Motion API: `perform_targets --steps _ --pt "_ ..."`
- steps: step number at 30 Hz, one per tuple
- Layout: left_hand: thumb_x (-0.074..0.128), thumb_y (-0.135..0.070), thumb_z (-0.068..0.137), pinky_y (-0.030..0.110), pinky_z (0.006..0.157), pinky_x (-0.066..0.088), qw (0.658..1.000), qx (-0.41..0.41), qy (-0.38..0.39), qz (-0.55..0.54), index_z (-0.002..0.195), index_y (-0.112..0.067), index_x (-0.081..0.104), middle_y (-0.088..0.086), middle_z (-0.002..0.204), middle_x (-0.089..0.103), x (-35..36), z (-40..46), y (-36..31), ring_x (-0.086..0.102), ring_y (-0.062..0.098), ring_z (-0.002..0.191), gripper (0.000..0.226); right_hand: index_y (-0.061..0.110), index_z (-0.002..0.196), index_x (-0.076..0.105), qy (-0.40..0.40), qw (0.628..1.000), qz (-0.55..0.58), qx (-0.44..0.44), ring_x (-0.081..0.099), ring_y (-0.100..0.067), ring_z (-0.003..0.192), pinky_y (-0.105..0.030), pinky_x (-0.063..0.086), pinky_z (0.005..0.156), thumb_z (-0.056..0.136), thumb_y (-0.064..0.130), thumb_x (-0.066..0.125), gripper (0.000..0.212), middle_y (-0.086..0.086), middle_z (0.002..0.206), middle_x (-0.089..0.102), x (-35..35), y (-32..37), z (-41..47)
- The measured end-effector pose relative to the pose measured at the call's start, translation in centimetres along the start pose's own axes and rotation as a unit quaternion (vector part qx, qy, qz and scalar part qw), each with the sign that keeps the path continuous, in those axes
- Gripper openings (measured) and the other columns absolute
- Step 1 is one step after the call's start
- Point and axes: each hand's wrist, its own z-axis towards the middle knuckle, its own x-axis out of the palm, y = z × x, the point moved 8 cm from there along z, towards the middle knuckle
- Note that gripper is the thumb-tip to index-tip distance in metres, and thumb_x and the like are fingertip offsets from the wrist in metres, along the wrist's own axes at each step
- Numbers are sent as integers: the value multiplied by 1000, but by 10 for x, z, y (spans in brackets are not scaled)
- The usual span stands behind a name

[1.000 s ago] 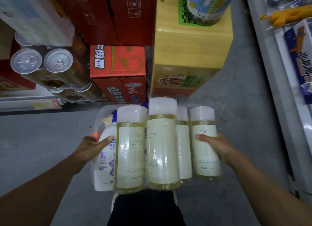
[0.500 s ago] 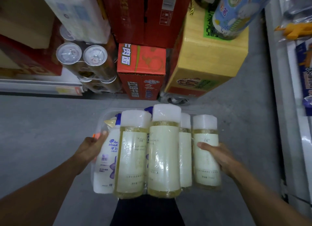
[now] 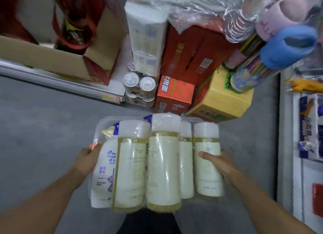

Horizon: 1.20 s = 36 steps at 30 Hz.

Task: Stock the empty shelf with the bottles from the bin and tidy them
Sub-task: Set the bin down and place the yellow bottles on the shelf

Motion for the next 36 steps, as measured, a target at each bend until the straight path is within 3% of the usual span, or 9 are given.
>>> perform_targets --steps 9,14,17,20,26,31,36 --pt "45 -40 97 32 66 49 996 4 -26 -86 79 8 66 24 77 70 -77 -83 -3 64 30 63 55 15 101 67 34 996 -68 -48 72 -23 76 -36 57 67 78 26 77 28 -4 85 75 17 84 -71" --pt "45 -44 96 30 62 51 987 -8 -53 -150 80 2 67 17 72 71 -114 -126 9 68 26 62 53 8 98 66 58 988 -119 -82 71 -25 74 -33 56 61 78 22 77 27 -10 84 73 38 133 -111" --pt "44 -45 96 30 60 52 980 -18 -59 -191 80 0 67 14 68 71 -133 -141 27 68 24 59 53 7 100 67 69 984 -139 -86 72 -31 78 -44 58 72 75 25 79 33 -13 87 74 56 149 -126" --pt "44 -45 96 29 60 51 976 -31 -72 -201 78 -1 65 12 65 71 -155 -144 50 68 26 59 52 6 101 67 85 978 -164 -95 73 -31 79 -51 57 80 73 27 80 38 -13 86 75 85 164 -137" --pt "48 -41 96 28 54 46 970 -54 -96 -216 83 -1 59 12 66 66 -210 -124 87 63 26 59 43 3 96 69 72 979 -168 -95 72 -29 75 -38 58 66 73 18 81 30 -13 84 74 154 187 -156" --pt "47 -40 96 26 53 46 971 -51 -81 -220 67 0 61 8 47 63 -265 -107 118 61 25 49 51 5 96 70 75 978 -176 -84 73 -28 78 -40 58 72 73 19 81 29 -12 85 75 221 201 -175" --pt "45 -41 97 27 54 47 969 -55 -67 -233 80 7 63 16 59 67 -333 -100 143 65 28 53 54 4 96 69 83 972 -196 -98 72 -27 78 -41 58 74 73 19 81 30 -11 85 75 299 226 -196"
